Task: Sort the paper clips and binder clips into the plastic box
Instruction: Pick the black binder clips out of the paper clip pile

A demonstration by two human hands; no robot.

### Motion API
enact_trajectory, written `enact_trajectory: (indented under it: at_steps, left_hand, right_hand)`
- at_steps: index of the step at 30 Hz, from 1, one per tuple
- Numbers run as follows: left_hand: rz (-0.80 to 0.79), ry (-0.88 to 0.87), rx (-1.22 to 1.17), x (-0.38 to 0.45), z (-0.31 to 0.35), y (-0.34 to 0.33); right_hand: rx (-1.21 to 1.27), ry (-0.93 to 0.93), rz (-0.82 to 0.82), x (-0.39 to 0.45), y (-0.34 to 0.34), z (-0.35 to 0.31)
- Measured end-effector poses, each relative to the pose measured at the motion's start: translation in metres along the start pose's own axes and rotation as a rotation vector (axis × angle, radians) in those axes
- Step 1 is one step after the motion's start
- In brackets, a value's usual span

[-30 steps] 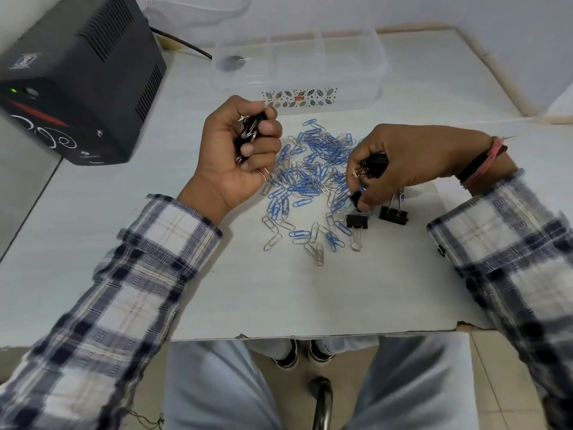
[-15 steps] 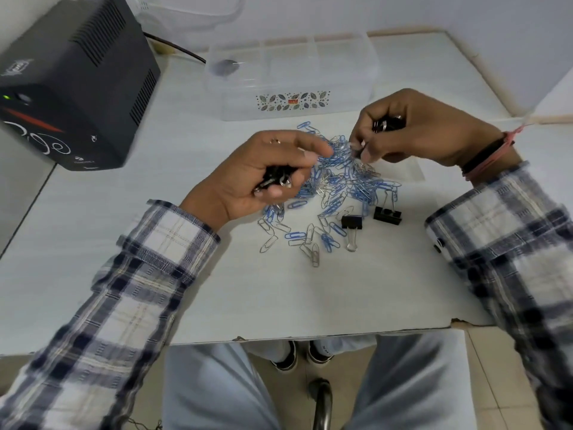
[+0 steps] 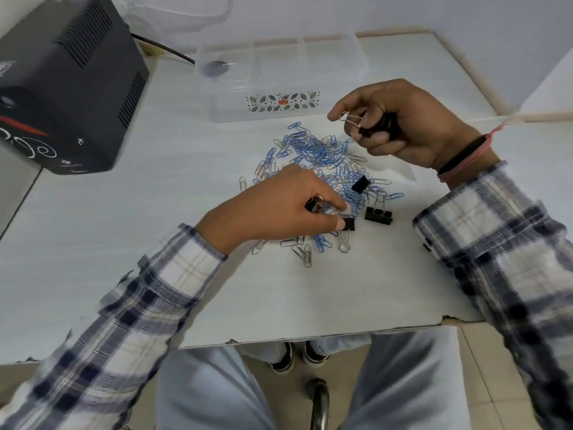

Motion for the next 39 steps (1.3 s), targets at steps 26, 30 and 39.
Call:
enact_trajectory:
  at_steps: [26, 30, 39]
  left_hand:
    - [0.025, 0.004, -0.054, 0.001, -0.003, -0.002]
    - [0.046, 0.027, -0.052, 0.002, -0.005, -0.002]
    - [0.101, 0.047, -0.279, -0.002, -0.008, 0.012]
  right_hand:
    - [-0.788, -0.448, -0.201, -0.022, 0.004, 0.018]
    - [-0.789, -0.431, -0.236, -0.021, -0.001, 0.018]
    - [-0.714, -0.277, -0.185, -0.017, -0.002, 0.010]
Point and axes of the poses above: each hand's wrist, its own x-axis towards the middle knuckle, its own y-axis out of the back of the hand, z = x × y, the point moved 6 cm from there along x, towards the middle knuckle, and after that the axes turned 8 degrees about -z, right-handed, at the moved point
